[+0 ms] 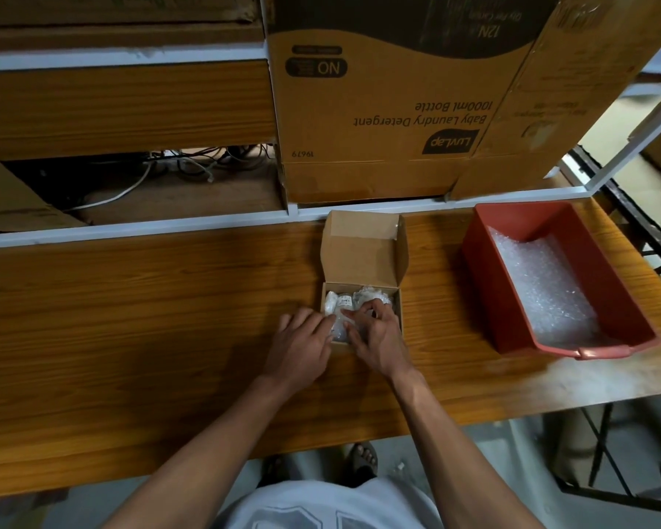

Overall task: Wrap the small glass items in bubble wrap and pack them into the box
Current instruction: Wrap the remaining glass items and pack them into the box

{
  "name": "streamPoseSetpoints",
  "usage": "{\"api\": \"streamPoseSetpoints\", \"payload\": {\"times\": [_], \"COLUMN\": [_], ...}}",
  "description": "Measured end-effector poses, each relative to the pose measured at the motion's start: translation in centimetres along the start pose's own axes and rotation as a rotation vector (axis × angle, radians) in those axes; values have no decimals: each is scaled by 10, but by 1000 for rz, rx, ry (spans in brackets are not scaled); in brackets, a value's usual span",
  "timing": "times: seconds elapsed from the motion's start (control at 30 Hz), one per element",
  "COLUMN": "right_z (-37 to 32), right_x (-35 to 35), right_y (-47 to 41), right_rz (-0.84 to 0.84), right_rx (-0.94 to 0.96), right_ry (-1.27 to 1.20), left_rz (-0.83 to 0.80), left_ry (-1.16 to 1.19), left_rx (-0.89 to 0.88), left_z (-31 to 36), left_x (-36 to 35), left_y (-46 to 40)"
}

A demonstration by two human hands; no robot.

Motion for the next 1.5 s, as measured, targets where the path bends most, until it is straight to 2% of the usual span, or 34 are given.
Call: {"api": "streamPoseSetpoints", "payload": {"times": [0.27, 0.5, 0.8, 0.93, 1.13, 1.3, 1.4, 1.5], "right_z": [-2, -2, -1, 0, -1, -5, -8, -8], "right_x": [1, 1, -1, -1, 1, 4, 6, 7], "right_y": [1, 1, 1, 0, 1, 2, 3, 3], "right_rz": [-11, -22, -28, -21, -15, -8, -2, 5], "right_rx": [0, -8, -1, 8, 12, 19, 39, 40], "right_ry": [-9, -17, -11, -11, -36, -33, -22, -22], "left_rz": [15, -204, -224, -314, -306, -446, -517, -516], "left_ry": [-34, -43, -100, -48, -49, -110, -156, -173], "left_rx": [9, 79, 13, 55, 120, -19, -44, -56], "left_z": [5, -12, -8, -4, -12, -18, -14, -8], "left_x": [1, -12, -8, -11, 3, -11, -15, -11], "left_y": [3, 12, 2, 4, -27, -41, -51, -59]}}
Point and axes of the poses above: each hand's wrist, its own y-axis away from the middle knuckle, its own x-axis out of the back of the hand, z = x × y, the point moved 7 cm from there along -y, towards the middle knuckle, and after that the axes turned 3 degrees about -x, right-handed, at the moved point
